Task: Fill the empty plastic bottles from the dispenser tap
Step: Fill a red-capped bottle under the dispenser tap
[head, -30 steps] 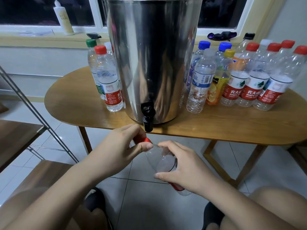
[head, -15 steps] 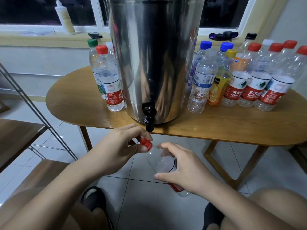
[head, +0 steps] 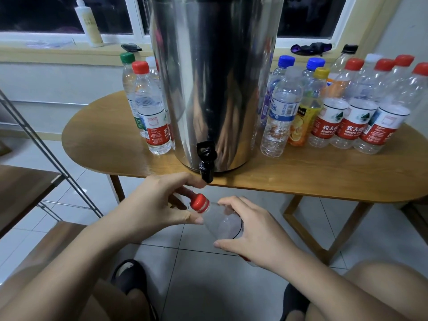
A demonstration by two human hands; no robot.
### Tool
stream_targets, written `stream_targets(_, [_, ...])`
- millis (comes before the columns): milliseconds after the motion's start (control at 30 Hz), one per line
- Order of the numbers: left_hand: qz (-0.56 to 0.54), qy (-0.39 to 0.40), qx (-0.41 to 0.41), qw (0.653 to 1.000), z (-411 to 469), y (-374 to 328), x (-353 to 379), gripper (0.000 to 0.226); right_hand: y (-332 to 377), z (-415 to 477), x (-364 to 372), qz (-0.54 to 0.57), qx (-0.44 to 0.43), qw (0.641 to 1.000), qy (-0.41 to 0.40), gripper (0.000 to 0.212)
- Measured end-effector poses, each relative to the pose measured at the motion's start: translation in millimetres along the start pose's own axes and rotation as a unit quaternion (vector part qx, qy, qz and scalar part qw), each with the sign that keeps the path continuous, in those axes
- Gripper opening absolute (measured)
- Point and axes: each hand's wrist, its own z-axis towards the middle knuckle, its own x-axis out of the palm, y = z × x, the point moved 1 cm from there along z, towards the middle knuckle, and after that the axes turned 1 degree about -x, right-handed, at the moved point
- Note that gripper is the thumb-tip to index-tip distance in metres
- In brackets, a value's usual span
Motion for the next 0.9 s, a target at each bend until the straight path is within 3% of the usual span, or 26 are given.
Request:
stream_targets(133, [0.039, 0.013, 0.034, 0.999, 0.3, 3.3, 0.8, 0.035, -3.3, 0.2, 4.8, 0.004, -0.001, 1.0, 0.01, 0.079])
stream_targets(267, [0.016, 0.007, 0.004, 1.0, -0.3, 6.1, -0.8, 0.017, -4.6, 0.8, 8.3, 0.005, 0.0, 1.0, 0.01, 0.079])
stream_targets(400, [0.004, -0.047, -0.019, 0.999, 2.7, 8.4, -6.3, 0.023, -4.4, 3.8, 10.2, -0.003, 0.009, 1.0, 0.01, 0.079])
stream_targets(633, [0.109, -0.137, -0.053, 0.983, 16.0, 47.6, -24.0, 0.022, -6.8, 10.6, 15.0, 0.018, 0.055, 0.998, -0.004, 0.08])
stream_targets(900, [0.147, -0.159, -0.11, 0.97, 34.2, 71.4, -18.2, 0.032, -9.4, 14.0, 19.1, 0.053, 0.093, 0.994, -0.007, 0.08])
